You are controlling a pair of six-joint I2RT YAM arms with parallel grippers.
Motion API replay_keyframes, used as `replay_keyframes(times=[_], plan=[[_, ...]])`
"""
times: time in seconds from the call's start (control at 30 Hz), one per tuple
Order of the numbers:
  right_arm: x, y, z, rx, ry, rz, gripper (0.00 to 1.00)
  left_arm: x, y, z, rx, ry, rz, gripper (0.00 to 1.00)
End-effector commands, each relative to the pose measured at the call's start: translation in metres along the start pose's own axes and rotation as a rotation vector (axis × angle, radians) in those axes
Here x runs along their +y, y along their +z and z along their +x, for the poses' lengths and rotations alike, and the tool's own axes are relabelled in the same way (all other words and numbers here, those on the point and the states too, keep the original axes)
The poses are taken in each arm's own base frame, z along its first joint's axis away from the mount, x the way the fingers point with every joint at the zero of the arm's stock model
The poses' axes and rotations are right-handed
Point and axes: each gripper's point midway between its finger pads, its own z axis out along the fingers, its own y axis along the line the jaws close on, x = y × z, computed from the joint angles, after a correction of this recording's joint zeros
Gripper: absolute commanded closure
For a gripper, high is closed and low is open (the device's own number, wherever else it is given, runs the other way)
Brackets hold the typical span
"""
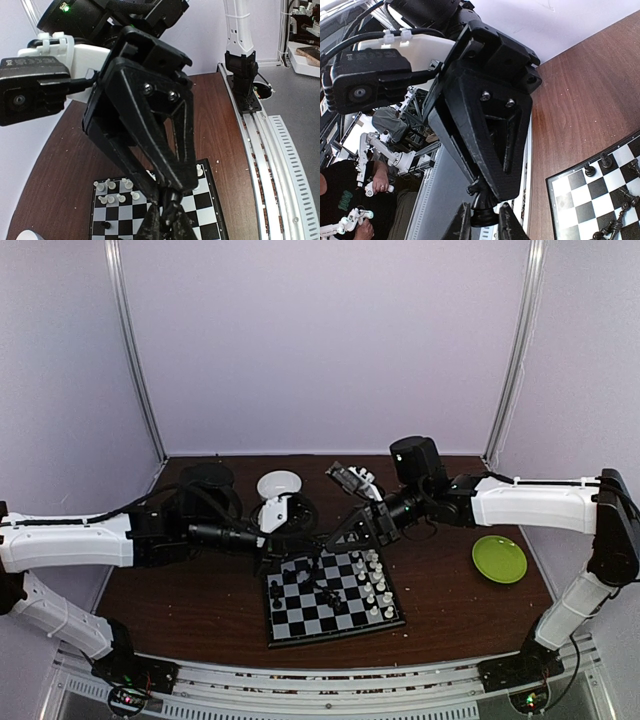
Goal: Set up the chess pieces on the board
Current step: Pass from the right arm to the left
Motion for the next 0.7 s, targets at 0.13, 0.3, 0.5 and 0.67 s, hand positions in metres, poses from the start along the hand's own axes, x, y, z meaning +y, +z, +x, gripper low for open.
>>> replay_keyframes(times=[0.13, 0.3, 0.5, 0.67], plan=[[-0.016, -0.029, 0.001, 0.001, -0.098, 0.161, 0.48, 0.011, -0.014, -0.024, 0.027, -0.043, -0.045, 0.97], [-0.017, -0.079, -0.006, -0.05, -0.145, 0.24, 0.45, 0.016, -0.028, 0.005, 0.257, -0.141, -0.083, 0.97], [-0.032, -0.121, -0.016, -0.103, -0.202, 0.418, 0.45, 0.011, -0.039, 0.066, 0.652, -0.306, -0.098, 1.0], [-0.029, -0.127, -0.012, -0.082, -0.238, 0.438, 0.45, 0.002, -0.041, 0.092, 0.874, -0.409, -0.07, 1.0]])
